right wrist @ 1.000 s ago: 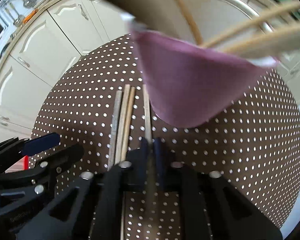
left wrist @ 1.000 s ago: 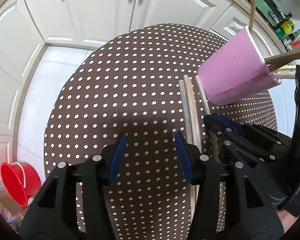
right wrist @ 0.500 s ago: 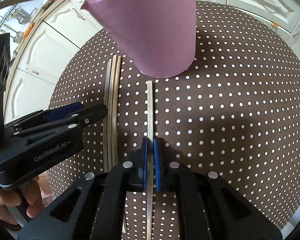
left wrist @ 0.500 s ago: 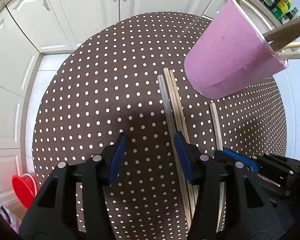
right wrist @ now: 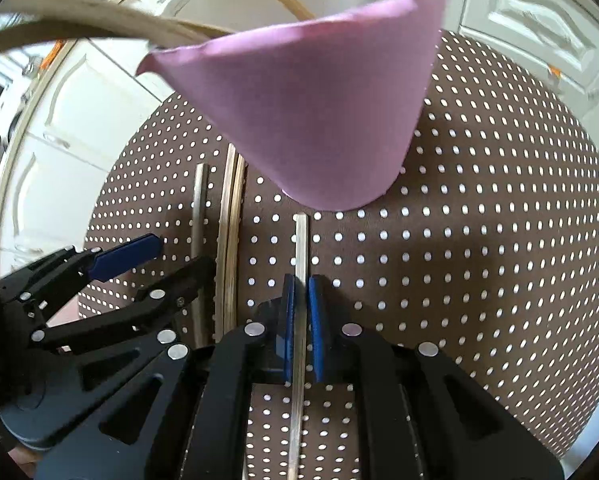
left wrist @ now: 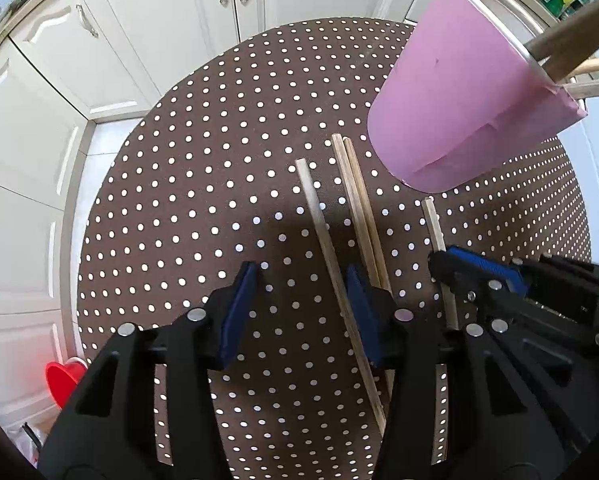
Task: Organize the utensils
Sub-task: 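Close the right gripper on a chopstick while the left gripper grasps another chopstick, then raise the left gripper's chopstick above the pink cup while the right gripper carries its chopstick there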
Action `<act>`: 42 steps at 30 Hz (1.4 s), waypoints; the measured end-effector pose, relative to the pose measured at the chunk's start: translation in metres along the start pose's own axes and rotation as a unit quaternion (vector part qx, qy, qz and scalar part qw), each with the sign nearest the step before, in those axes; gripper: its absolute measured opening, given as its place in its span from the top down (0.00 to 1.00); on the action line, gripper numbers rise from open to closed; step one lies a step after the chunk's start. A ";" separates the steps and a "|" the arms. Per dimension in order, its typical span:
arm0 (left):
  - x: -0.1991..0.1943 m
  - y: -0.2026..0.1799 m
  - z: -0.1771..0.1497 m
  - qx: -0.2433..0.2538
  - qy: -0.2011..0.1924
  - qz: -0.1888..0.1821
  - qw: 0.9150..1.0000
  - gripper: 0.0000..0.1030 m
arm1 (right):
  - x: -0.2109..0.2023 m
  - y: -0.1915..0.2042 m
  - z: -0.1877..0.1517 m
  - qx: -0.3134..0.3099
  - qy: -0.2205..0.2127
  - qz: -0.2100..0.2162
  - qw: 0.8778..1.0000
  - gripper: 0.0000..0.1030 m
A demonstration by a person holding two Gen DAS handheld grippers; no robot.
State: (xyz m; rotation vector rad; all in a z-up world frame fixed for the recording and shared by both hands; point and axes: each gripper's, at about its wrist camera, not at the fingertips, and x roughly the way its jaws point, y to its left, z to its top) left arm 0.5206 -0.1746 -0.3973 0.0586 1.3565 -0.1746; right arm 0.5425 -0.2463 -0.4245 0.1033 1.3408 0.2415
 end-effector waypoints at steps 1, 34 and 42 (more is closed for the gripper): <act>-0.001 0.001 -0.002 -0.001 -0.002 0.003 1.000 0.63 | 0.002 0.004 0.000 -0.004 0.000 -0.003 1.000 0.94; -0.157 0.046 -0.062 -0.020 -0.141 -0.099 0.985 0.94 | -0.170 0.006 -0.063 0.023 -0.158 0.023 0.987 0.95; -0.159 0.049 -0.088 -0.024 -0.119 -0.107 0.987 0.93 | -0.166 0.021 -0.090 0.032 -0.165 0.019 0.986 0.95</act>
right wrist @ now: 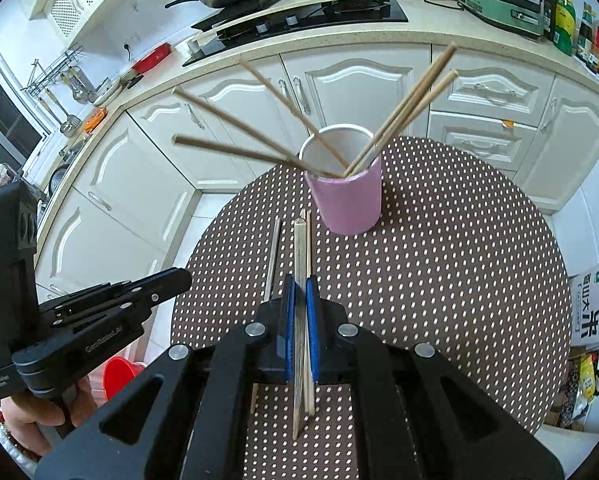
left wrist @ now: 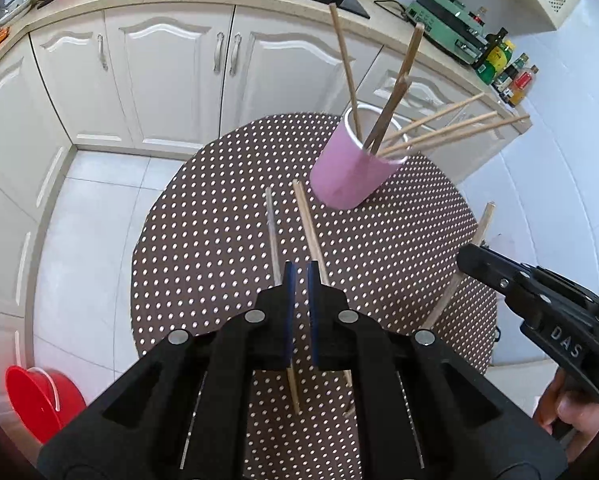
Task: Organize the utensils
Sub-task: 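Raise the left gripper's chopstick above the pink cup while the right gripper carries its chopstick there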
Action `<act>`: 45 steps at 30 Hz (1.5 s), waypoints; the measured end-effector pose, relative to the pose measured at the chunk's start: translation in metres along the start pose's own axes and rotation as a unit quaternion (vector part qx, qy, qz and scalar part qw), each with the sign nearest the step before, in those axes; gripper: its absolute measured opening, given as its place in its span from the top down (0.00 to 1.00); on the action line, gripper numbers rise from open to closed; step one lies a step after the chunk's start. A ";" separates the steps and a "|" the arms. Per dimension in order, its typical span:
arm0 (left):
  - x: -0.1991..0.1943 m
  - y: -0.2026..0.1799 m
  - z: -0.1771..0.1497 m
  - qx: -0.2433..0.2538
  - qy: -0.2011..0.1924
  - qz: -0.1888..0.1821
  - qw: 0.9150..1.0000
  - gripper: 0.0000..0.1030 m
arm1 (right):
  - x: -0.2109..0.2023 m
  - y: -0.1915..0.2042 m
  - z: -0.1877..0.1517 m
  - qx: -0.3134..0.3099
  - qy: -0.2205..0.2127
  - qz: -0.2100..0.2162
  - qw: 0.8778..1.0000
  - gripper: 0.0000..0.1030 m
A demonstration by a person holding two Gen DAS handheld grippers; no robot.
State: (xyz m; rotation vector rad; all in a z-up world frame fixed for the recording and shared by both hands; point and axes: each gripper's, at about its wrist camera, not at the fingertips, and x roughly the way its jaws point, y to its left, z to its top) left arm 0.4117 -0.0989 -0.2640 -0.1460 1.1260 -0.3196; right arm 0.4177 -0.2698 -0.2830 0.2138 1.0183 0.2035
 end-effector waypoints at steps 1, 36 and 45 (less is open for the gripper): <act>0.001 0.001 -0.002 -0.001 0.004 0.001 1.000 0.93 | 0.001 0.001 -0.002 0.000 0.003 0.000 1.000 0.95; 0.167 0.009 0.042 -0.002 0.119 0.111 0.987 0.70 | 0.120 -0.052 0.036 0.052 0.142 0.052 0.987 0.95; 0.159 0.006 0.039 -0.014 0.119 0.082 0.989 0.93 | 0.112 -0.055 0.036 0.051 0.131 0.052 0.989 0.95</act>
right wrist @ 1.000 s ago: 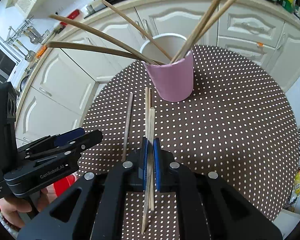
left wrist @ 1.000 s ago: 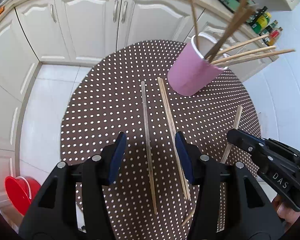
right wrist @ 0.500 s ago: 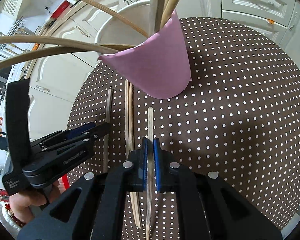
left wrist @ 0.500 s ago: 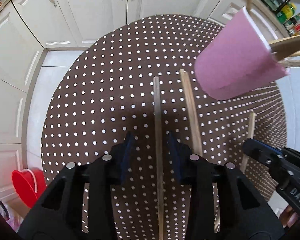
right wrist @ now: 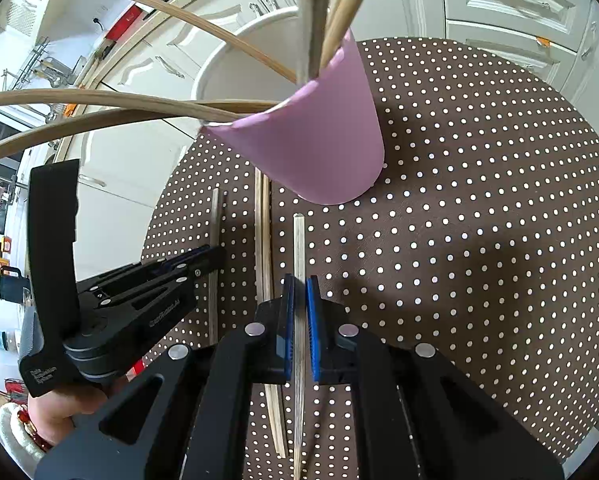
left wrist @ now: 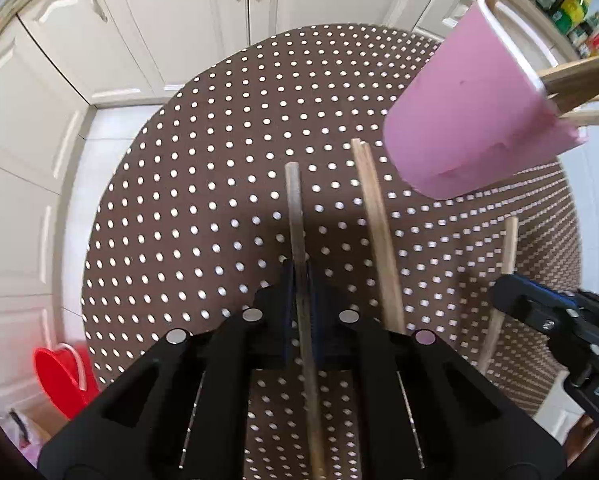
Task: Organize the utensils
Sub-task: 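Raise the left gripper's chopstick above the pink cup while the right gripper carries its chopstick there, then lower both held chopsticks into the pink cup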
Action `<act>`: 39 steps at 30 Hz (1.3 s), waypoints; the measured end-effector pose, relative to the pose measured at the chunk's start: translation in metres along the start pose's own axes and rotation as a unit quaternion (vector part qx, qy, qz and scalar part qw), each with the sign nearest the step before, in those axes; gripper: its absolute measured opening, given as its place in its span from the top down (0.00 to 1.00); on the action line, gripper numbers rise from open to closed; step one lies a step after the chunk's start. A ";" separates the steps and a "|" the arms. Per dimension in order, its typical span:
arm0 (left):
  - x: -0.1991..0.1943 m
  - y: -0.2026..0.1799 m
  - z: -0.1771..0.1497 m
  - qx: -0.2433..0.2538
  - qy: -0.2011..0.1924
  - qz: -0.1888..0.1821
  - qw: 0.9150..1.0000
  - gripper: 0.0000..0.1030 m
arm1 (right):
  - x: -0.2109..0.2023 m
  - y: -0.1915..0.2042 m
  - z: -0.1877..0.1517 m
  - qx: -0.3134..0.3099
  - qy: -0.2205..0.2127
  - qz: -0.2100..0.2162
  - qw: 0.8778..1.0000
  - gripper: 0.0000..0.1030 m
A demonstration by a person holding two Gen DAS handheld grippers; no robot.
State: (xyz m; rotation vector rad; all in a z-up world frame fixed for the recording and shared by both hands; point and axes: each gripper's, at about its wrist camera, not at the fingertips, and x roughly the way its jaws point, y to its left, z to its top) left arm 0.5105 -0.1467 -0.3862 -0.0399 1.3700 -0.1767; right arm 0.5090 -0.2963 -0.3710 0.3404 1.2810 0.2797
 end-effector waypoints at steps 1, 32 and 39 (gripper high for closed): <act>-0.005 0.000 -0.002 -0.002 -0.006 -0.010 1.000 0.93 | -0.003 0.001 -0.002 0.000 -0.003 0.000 1.000 0.95; -0.224 0.013 -0.093 0.055 -0.194 -0.119 0.972 0.94 | -0.154 0.093 -0.081 -0.044 -0.202 -0.036 0.978 0.95; -0.250 0.004 -0.086 0.065 -0.222 -0.132 0.964 0.94 | -0.176 0.094 -0.075 -0.051 -0.231 -0.043 0.971 0.95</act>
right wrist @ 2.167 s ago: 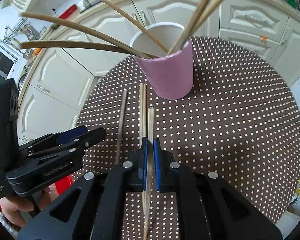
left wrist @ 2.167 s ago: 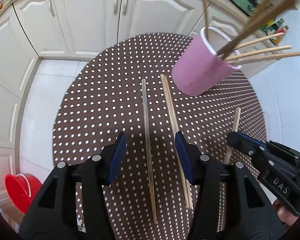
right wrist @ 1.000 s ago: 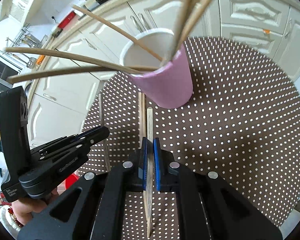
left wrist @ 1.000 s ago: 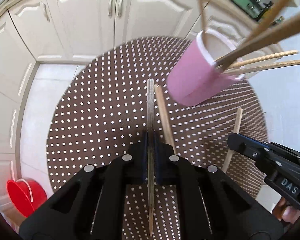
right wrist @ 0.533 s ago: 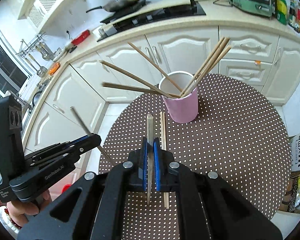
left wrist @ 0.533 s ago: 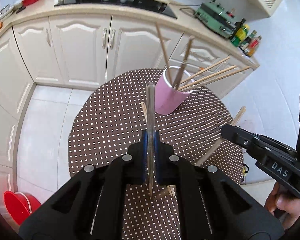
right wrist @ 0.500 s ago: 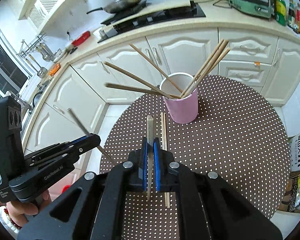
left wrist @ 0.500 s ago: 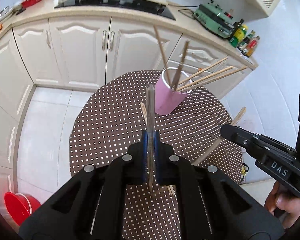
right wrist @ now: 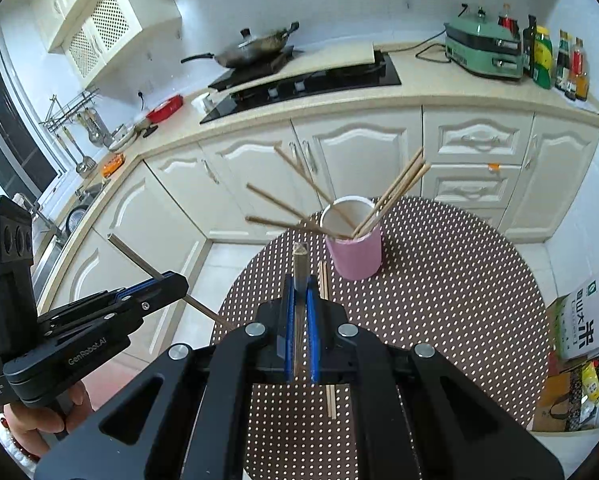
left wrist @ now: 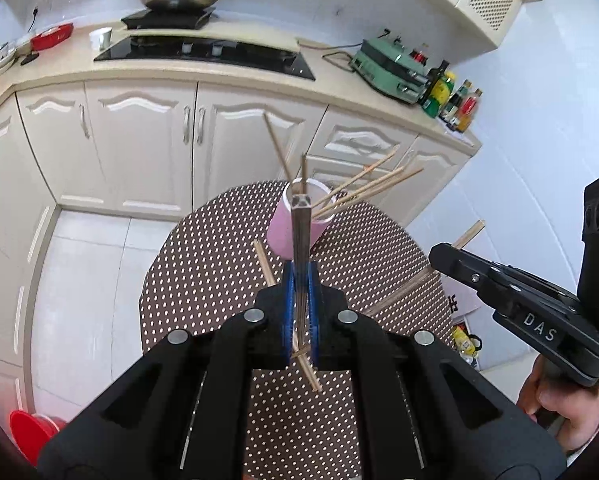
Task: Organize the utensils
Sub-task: 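Lower both held chopsticks into the pink cup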
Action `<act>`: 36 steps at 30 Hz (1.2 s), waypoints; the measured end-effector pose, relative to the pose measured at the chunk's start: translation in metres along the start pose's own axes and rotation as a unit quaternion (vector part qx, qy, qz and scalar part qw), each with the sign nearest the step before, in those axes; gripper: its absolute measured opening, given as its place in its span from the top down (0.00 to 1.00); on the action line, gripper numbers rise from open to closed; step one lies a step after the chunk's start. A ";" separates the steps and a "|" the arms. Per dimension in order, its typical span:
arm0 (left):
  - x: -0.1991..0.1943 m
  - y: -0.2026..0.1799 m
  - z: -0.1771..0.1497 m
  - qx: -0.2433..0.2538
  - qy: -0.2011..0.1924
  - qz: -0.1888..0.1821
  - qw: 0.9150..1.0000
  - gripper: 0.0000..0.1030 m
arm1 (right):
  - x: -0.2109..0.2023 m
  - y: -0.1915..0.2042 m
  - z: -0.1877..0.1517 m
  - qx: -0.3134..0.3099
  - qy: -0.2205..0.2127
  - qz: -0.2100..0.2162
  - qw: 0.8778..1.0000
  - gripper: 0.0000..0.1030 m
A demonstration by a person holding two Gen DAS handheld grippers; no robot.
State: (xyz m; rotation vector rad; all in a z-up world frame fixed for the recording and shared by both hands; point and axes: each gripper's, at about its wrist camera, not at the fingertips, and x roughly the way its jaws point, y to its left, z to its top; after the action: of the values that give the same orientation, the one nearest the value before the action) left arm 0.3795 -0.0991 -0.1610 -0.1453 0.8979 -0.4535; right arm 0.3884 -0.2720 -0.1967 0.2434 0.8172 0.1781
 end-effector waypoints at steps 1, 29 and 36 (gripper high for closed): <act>-0.001 -0.003 0.004 0.001 -0.005 -0.002 1.000 0.94 | -0.003 -0.001 0.002 -0.002 -0.004 -0.001 1.000 0.95; 0.031 -0.036 0.097 -0.008 -0.092 0.018 0.996 0.94 | -0.002 -0.041 0.098 -0.039 -0.102 -0.012 0.994 0.95; 0.051 -0.032 0.107 -0.011 -0.082 0.034 0.996 0.94 | 0.015 -0.045 0.108 -0.044 -0.096 -0.007 0.994 0.95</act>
State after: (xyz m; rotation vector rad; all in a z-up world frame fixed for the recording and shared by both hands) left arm 0.4802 -0.1572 -0.1219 -0.1681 0.7452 -0.3625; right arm 0.4809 -0.3275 -0.1489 0.1683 0.6190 0.1737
